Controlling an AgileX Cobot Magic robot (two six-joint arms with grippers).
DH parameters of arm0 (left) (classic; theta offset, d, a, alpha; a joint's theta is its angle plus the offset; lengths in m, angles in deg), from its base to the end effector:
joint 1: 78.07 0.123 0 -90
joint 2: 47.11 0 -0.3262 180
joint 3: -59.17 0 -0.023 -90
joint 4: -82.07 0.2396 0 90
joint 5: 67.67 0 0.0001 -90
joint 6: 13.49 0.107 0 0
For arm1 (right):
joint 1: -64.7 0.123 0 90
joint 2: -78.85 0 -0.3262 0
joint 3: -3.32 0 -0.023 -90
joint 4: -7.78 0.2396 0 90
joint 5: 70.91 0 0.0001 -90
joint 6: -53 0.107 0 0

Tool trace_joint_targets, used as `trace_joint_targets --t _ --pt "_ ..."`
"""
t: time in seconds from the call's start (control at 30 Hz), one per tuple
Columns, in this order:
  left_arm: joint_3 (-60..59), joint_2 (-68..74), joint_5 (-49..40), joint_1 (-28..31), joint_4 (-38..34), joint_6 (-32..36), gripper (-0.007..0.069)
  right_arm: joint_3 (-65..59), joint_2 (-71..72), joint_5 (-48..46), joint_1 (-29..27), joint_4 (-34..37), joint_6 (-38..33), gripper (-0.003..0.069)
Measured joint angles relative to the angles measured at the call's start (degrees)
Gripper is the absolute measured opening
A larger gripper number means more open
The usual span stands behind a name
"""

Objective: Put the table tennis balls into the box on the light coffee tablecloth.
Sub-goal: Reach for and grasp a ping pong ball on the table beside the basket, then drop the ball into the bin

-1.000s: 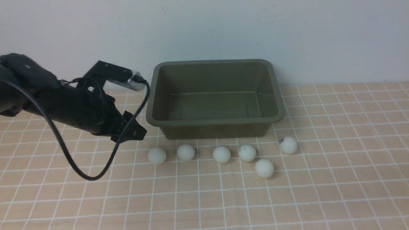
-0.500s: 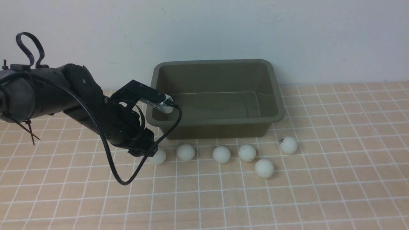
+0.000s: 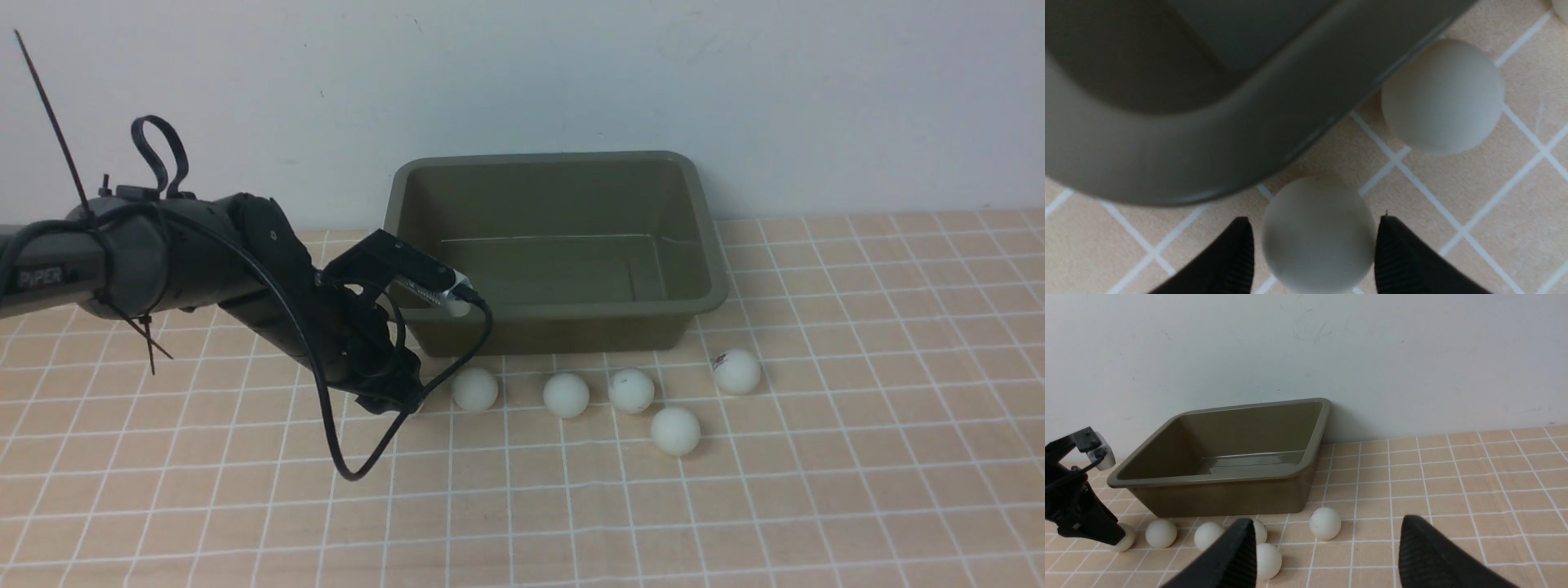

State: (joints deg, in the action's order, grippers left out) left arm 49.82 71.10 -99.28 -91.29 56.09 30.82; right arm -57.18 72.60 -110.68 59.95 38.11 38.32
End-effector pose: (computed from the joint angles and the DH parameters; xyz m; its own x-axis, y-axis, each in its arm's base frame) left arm 0.3834 -0.1153 0.1871 -0.7136 0.5385 -0.4482 0.6206 0.7827 -0.0477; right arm -0.0114 0.0357 0.2523 -0.2508 0.1781 -0.9515 -0.1972 0.9529 0.2304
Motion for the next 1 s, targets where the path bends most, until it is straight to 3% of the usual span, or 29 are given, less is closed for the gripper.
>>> trace_joint_targets --t 0.3,0.53,0.7,1.0 --pt "0.54 0.86 -1.02 -0.67 1.57 -0.34 0.0318 0.00 0.00 0.00 0.00 0.00 0.00 0.0428" --pt "0.54 -7.10 -12.08 -0.67 4.04 -6.26 0.0318 0.00 0.00 0.00 0.00 0.00 0.00 0.0428" --pt "0.54 -13.62 -16.51 -0.67 1.77 -9.15 0.0318 0.00 0.00 0.00 0.00 0.00 0.00 0.0428" --pt "8.17 -14.86 -12.36 -0.67 -5.97 -1.38 0.0318 0.00 0.00 0.00 0.00 0.00 0.00 0.0428"
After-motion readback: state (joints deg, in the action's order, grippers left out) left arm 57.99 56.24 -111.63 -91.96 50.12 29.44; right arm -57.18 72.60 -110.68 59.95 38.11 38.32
